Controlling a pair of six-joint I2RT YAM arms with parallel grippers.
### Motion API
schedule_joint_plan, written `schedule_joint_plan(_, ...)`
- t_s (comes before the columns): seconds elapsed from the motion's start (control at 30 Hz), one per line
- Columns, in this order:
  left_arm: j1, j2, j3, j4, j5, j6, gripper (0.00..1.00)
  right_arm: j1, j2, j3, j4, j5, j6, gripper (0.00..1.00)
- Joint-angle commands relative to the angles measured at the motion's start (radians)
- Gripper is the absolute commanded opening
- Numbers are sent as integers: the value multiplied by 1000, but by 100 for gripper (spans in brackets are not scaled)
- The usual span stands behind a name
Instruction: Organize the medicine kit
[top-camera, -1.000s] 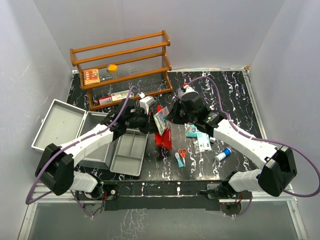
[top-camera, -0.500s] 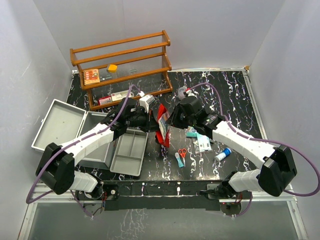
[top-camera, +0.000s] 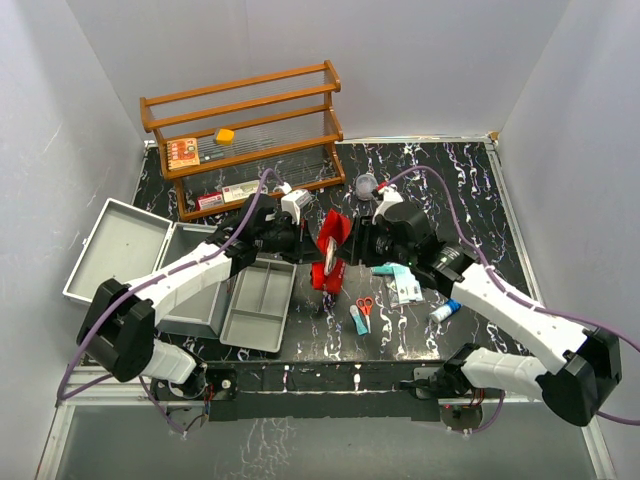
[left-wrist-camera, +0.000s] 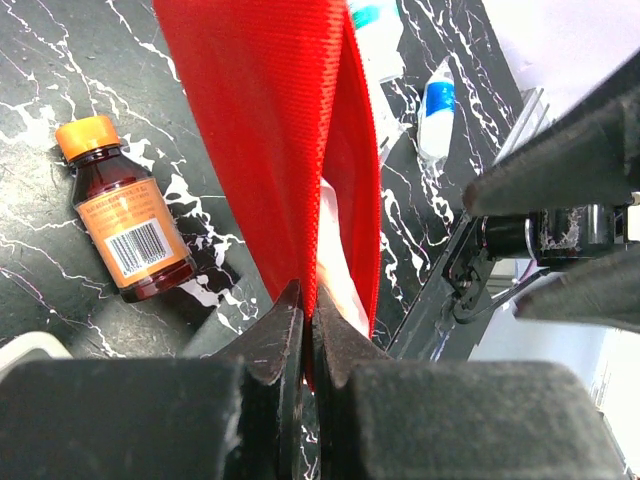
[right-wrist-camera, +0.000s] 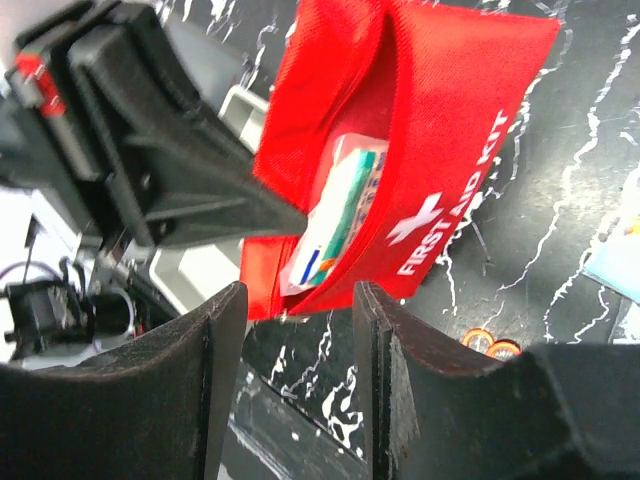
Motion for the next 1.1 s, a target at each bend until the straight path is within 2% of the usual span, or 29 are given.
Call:
schedule_joint_plan(0.0,-6,1,46,-5,15,-2,0,2,-37,-22,91,-181,-159,45)
schedule_joint_plan(0.1,-6,2,45,-7,15,-2,0,2,-6,-14,105,-208,-150,45)
schedule_joint_plan(0.43,-6,-5,34,-5,27,-15,0,2,129,25,138,-93,8,20)
schedule_joint_plan(0.67,-7,-5,31,8,53,-25,0,3,196,29,126,-21,71,10)
schedule_joint_plan(0.97,-6,-3,21,26,88,-32,0,1,214,38,128,-6,93,6)
schedule_joint_plan(1.07,-6,-4,20,20,81,-31,0,3,171,34,128,1,86,10)
